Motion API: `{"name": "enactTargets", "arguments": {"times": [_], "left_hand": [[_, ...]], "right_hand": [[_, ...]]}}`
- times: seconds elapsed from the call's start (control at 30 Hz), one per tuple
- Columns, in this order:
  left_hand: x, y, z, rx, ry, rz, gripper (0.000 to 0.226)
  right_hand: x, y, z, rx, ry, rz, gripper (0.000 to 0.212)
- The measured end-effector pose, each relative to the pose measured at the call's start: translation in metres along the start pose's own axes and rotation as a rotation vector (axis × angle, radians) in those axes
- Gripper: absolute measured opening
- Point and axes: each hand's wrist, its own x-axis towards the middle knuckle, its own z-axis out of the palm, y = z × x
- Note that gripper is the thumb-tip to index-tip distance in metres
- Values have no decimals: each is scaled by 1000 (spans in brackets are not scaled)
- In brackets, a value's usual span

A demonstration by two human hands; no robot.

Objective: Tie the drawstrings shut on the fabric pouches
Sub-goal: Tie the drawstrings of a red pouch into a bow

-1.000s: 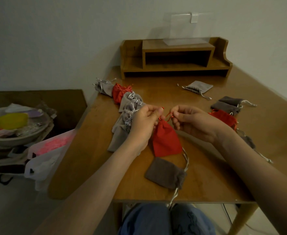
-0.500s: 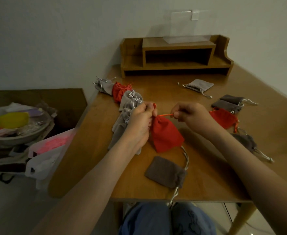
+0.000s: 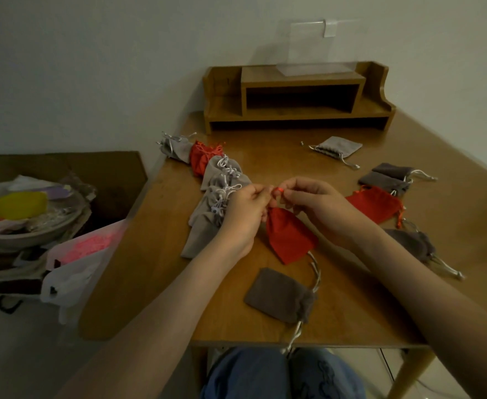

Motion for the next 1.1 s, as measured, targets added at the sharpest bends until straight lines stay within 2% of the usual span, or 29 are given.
{"name": "enactTargets", "arguments": {"times": [0.2, 0.3, 0.37, 0.43, 0.5, 0.63, 0.8, 0.93, 1.1], "left_hand": [[2, -4, 0, 50, -23, 10, 28], [-2, -3, 0, 114, -86, 89, 15], [-3, -4, 0, 207, -89, 174, 14], [-4, -4, -1, 260, -56, 242, 4], [-4, -6, -1, 287, -19, 288, 10], [-4, -5, -1, 215, -34, 286, 18], [-3, -6, 0, 110, -45, 258, 16], [-3, -6, 2, 136, -29, 261, 16], [-4, -5, 3, 227, -37, 326, 11]], "right_hand": [[2, 9, -1, -269, 91, -106, 18], [3, 10, -2, -333, 153, -177, 20], [3, 12, -1, -299, 172, -197, 22], [3, 13, 1, -276, 184, -184, 23], [5, 13, 1, -290, 193, -165, 20], [4, 11, 0, -312, 227, -169, 15], [3, 14, 1, -380, 255, -235, 14], [5, 13, 0, -340, 230, -209, 17], [5, 11, -1, -229, 216, -121, 9]]}}
